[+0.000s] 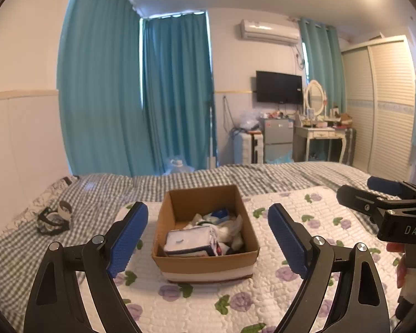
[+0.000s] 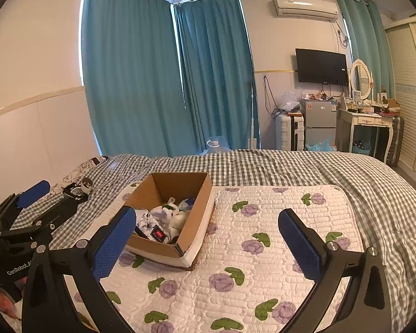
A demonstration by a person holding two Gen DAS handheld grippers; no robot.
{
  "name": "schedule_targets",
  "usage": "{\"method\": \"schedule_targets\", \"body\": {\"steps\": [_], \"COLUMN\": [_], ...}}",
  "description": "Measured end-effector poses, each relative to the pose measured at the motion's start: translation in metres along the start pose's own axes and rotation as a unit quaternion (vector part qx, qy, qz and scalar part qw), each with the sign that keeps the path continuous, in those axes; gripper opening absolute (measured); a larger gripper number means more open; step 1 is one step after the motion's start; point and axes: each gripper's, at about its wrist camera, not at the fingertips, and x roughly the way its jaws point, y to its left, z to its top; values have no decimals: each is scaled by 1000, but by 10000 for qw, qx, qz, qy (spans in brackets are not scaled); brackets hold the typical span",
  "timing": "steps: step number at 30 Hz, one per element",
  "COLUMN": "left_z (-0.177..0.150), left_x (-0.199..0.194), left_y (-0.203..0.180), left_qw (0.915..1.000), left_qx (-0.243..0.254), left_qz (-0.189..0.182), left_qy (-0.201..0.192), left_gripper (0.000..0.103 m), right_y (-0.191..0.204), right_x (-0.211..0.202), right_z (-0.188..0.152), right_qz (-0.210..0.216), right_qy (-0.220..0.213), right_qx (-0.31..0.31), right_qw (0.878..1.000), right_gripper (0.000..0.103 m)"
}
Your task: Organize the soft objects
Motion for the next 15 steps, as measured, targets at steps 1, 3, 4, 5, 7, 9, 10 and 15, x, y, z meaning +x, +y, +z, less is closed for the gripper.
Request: {"method": "schedule_targets", "body": {"steps": [1, 3, 4, 5, 7, 9, 10, 15], "left_z": [0, 0, 0, 0, 0, 0, 0, 0], "left_x": [0, 0, 0, 0, 0, 0, 0, 0], "left_y": [0, 0, 0, 1, 0, 1, 1, 1], "left_qw": [10000, 10000, 10000, 10000, 10000, 10000, 10000, 10000], "left_qx": [-1, -10, -20, -23, -4, 11, 6, 11], "left_qz": [6, -2, -16, -20, -6, -4, -10, -6], "left_qy": [-3, -8, -5, -3, 3, 9, 11, 9], "left_gripper": [90, 90, 90, 90, 90, 90, 90, 90], "right_y": [0, -1, -1, -2, -1, -1, -1, -1], "right_x": [0, 0, 1, 1, 1, 2, 2, 3], "right_z": [0, 0, 0, 0, 0, 0, 0, -1], "right_qz": [-6, -1, 16, 23, 11, -2, 6, -13], "right_qy": [-1, 3, 11, 18, 14, 17, 14, 23], "right_qx": [-6, 6, 27, 40, 31, 25, 31, 14], "right_qw": [10000, 10000, 10000, 10000, 10000, 10000, 10000, 10000], "right_gripper": [103, 103, 103, 103, 103, 103, 103, 103]}}
